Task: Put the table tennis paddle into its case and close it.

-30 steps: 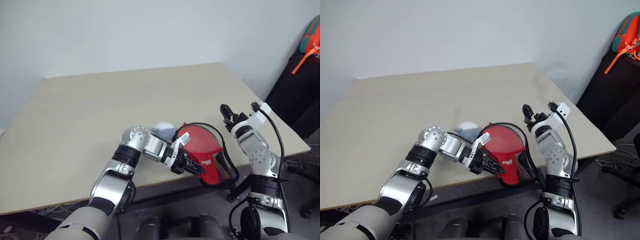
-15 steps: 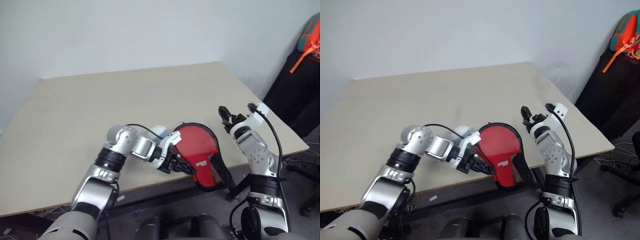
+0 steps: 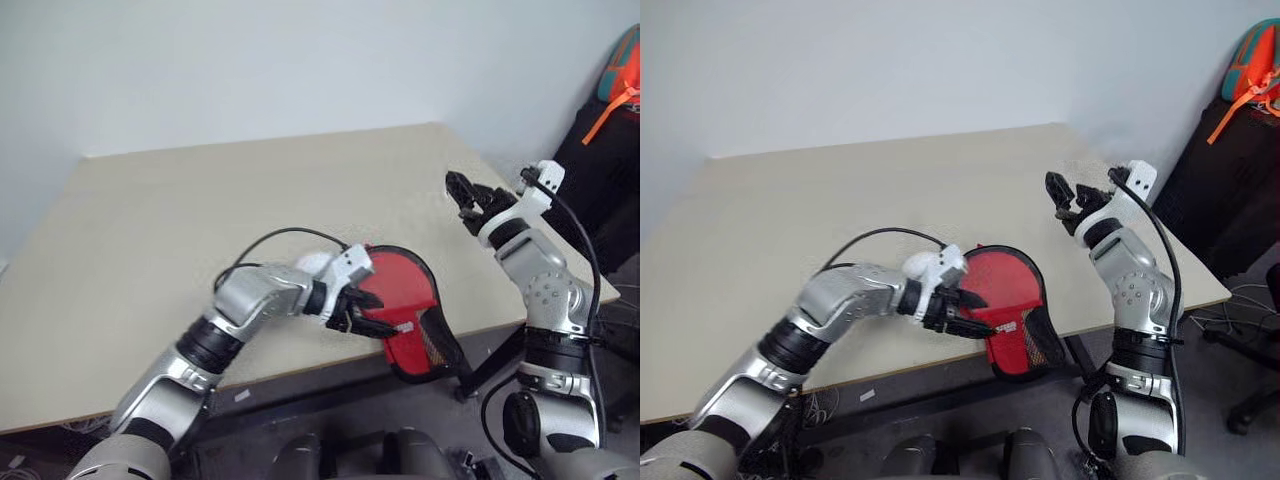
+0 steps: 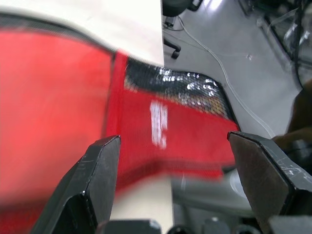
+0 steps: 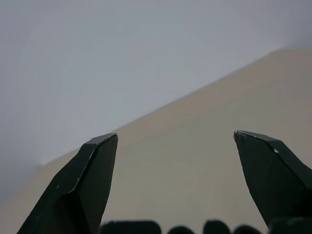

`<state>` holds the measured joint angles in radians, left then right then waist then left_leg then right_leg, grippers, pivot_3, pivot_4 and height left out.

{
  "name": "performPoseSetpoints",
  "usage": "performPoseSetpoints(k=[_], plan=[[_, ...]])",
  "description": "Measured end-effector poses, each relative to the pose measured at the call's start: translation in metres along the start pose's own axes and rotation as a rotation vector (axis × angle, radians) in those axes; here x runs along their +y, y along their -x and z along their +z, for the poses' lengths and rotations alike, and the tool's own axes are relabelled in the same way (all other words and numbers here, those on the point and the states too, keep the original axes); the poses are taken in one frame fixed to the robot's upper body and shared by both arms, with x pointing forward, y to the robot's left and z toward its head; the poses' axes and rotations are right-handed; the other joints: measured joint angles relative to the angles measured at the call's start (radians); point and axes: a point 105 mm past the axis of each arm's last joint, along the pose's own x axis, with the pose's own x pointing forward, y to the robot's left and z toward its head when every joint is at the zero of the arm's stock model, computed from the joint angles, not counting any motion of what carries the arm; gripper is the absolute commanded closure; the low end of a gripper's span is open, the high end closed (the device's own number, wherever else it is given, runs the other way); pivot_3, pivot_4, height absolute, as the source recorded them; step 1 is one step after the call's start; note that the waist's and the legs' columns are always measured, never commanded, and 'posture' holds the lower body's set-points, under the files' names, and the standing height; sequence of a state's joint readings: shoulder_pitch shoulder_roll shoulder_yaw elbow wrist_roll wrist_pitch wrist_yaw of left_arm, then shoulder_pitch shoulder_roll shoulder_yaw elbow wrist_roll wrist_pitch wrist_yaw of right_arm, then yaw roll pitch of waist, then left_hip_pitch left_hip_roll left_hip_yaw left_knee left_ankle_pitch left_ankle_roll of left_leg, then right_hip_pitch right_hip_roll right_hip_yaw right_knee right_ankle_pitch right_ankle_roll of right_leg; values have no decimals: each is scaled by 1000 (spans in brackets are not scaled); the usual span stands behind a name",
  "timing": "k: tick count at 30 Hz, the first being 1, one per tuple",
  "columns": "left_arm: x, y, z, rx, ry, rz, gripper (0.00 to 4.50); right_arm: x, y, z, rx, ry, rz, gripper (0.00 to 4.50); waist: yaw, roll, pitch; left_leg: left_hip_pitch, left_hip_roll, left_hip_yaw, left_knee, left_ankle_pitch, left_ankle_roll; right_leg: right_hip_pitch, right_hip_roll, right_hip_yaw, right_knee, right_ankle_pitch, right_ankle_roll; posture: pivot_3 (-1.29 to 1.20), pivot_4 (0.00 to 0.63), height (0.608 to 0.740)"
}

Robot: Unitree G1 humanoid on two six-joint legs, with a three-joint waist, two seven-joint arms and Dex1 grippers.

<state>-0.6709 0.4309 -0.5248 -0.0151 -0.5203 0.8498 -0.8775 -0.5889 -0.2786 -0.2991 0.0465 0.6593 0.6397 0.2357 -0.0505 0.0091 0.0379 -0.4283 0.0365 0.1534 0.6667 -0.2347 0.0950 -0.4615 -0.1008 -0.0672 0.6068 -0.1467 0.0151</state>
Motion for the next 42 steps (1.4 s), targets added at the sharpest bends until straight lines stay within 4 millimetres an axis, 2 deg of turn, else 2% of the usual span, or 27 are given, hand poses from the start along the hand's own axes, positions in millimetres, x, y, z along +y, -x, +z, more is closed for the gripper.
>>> performPoseSetpoints(k=[2,5,7,10,14,18,20,22,24,31,35,42], plan=[[0,-4,3,-12,-27,4,795,1,0,-9,78,78,18,346,0,0,0,0,-1,0,0,0,0,0,2,0,0,-1,1,0,0,740],[6,2,5,-16,-101,35,795,2,2,-38,211,188,35,346,0,0,0,1,-2,-1,1,0,0,1,4,0,0,-1,1,0,0,740],[17,22,3,3,-168,85,795,-5,8,-64,294,189,26,346,0,0,0,0,-1,-1,2,0,1,0,4,0,0,-1,1,0,0,740],[36,64,3,16,-229,178,795,-8,15,-88,367,186,25,346,1,0,0,0,2,-1,2,0,1,0,3,0,0,-1,1,0,0,740],[56,99,11,-11,-247,239,795,17,10,-112,413,183,105,346,5,0,0,0,4,-1,4,0,0,2,3,-1,0,-1,1,0,0,740],[91,122,15,9,-248,383,795,41,6,-139,467,172,163,346,9,0,0,-1,4,-2,6,0,0,3,2,-2,0,-1,1,0,0,740],[106,125,10,12,-212,434,795,43,6,-147,488,199,164,346,9,0,0,-1,3,-1,6,0,0,3,1,-2,1,-1,1,0,0,740],[121,127,-6,37,-141,486,795,52,6,-157,514,234,189,346,3,-1,0,-1,3,0,6,0,0,2,1,-2,1,0,1,0,0,740],[126,123,-21,55,-95,488,795,56,6,-165,534,261,202,346,1,-1,0,-2,4,0,6,0,0,1,2,-2,1,0,1,0,0,740],[125,112,-34,74,-51,439,795,50,6,-169,545,326,181,346,2,-3,-1,-1,4,0,6,0,0,2,1,-3,1,0,1,0,0,740],[123,108,-41,60,14,402,12,45,6,-168,538,335,166,346,1,-3,-1,-1,4,0,6,0,0,2,1,-3,1,0,1,0,0,740],[123,105,-47,64,82,382,12,43,5,-168,537,339,152,346,2,-4,-2,-1,4,-1,7,0,0,3,1,-3,1,0,1,0,0,740]])
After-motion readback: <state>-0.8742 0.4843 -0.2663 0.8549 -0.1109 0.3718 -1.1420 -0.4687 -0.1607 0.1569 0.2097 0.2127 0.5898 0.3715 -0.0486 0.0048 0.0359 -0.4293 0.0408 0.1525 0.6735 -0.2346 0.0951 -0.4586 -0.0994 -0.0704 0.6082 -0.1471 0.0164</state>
